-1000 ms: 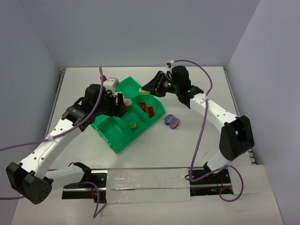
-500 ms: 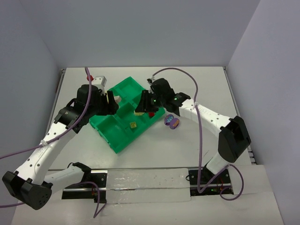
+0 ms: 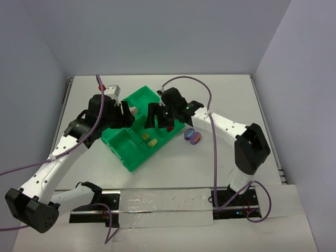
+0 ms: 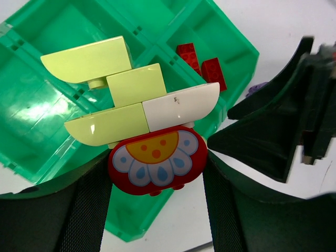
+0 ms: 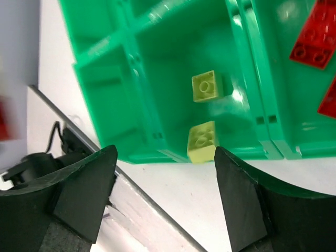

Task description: Sort the legos into containers by color

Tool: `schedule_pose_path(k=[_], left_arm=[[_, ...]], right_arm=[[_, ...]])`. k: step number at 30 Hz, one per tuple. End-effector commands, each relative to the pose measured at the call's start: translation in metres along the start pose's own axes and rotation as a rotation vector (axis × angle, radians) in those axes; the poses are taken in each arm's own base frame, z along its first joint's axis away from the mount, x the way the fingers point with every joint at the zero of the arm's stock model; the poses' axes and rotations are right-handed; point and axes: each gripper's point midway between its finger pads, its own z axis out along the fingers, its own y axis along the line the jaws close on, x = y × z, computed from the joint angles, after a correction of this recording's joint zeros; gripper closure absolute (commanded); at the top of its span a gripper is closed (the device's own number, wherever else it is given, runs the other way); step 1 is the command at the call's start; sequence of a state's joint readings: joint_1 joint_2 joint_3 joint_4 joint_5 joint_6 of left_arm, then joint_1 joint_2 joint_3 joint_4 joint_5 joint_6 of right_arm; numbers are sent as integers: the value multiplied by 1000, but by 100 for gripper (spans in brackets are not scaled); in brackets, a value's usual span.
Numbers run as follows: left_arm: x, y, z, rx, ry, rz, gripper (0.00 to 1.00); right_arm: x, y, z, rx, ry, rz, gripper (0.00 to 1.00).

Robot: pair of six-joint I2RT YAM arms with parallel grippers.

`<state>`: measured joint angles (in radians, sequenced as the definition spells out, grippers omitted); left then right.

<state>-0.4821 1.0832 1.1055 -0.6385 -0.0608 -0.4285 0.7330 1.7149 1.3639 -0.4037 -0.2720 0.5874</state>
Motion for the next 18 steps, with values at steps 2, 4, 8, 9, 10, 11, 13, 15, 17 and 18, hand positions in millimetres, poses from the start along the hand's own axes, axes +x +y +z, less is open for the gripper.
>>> schedule_pose_path(k=[2, 4, 8, 9, 10, 11, 13, 15, 17, 18], left_arm=[[-5, -20, 14, 128, -47, 22, 100], [-2, -29, 16, 183, -25, 49, 100], [-1, -47, 16, 298, -18, 125, 100], [0, -54, 15, 343, -17, 146, 100], [-1, -60, 12, 383, -28, 163, 100], [-1, -67, 10, 428, -42, 178, 100], [2, -79, 5, 511, -72, 210, 100], [3, -83, 2, 538, -82, 228, 100], [6, -90, 1, 580, -77, 251, 100], [8, -91, 4, 581, -72, 263, 100]], right_arm=[[-38, 22, -26, -12, -98, -68, 19], [-50, 22, -43, -21, -142, -57, 21], [-67, 13, -76, -170, -161, 33, 21], [-71, 10, -83, -198, -172, 56, 21], [-71, 11, -89, -224, -171, 63, 21], [-73, 10, -95, -238, -174, 65, 20], [-81, 11, -110, -249, -198, 62, 19], [-85, 12, -118, -258, -215, 60, 19], [-91, 17, -127, -276, -235, 57, 18], [-94, 20, -131, -285, -242, 56, 18]])
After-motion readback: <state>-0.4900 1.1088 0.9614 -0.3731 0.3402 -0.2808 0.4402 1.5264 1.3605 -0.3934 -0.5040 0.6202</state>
